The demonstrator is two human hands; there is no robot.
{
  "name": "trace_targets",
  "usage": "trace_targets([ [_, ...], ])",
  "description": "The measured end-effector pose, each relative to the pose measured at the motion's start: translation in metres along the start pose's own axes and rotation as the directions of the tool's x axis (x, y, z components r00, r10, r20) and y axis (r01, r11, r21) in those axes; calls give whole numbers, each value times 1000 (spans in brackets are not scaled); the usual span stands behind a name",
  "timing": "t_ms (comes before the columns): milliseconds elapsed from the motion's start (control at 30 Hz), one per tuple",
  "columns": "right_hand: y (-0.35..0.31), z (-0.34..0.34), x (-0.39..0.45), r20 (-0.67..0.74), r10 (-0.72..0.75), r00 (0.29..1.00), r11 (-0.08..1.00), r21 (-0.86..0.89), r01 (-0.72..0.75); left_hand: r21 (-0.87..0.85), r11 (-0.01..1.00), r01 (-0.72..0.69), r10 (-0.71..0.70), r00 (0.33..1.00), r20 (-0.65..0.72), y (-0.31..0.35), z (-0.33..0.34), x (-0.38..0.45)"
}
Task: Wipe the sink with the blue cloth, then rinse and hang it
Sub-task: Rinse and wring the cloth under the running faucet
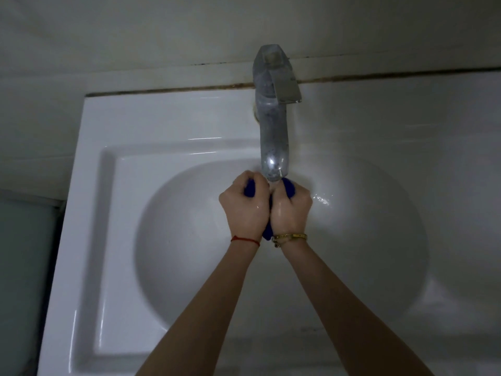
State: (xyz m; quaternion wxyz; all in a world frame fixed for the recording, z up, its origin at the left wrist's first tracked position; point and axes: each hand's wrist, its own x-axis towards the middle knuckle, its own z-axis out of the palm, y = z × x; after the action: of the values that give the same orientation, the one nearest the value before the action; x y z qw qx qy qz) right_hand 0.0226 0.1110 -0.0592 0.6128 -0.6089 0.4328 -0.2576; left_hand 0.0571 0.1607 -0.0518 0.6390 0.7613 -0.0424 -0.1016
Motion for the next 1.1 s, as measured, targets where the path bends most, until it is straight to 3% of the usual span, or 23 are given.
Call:
trace_targets([
  [133, -10, -10, 4, 100, 156, 983, 987, 8, -158, -30, 1000, -2, 3, 1000, 13, 6, 0, -4],
  [233, -20, -19, 8, 198, 371, 908, 928, -36, -371, -100, 995, 31, -34, 999, -27, 11, -3, -5],
  [300, -22, -26, 6, 281, 376, 883, 923, -200, -329, -118, 993, 23, -28, 999, -34, 15, -5, -4],
  [400, -18, -30, 3, 283, 454, 845, 889, -209, -407, -134, 990, 36, -37, 999, -9, 16, -5, -6],
  [467, -15, -29, 2, 227, 400, 888, 916, -117, -383, -143, 985, 98, -95, 995, 30, 16, -5, -10],
  [567, -13, -24, -2, 134, 162, 978, 987, -17, -161, -110, 978, 180, -173, 983, 64, 13, -2, -21],
  [667, -10, -19, -10, 122, 30, 992, 997, 62, -38, -36, 968, 248, -248, 969, 2, 14, 3, -21],
  [800, -6, -12, -13, 102, -2, 995, 990, 143, -13, 42, 977, 211, -209, 977, -41, 15, 5, -9],
  [1100, -6, 3, -5, -55, 22, 998, 999, 35, -20, 37, 994, 102, -97, 987, -130, 3, 8, -6],
])
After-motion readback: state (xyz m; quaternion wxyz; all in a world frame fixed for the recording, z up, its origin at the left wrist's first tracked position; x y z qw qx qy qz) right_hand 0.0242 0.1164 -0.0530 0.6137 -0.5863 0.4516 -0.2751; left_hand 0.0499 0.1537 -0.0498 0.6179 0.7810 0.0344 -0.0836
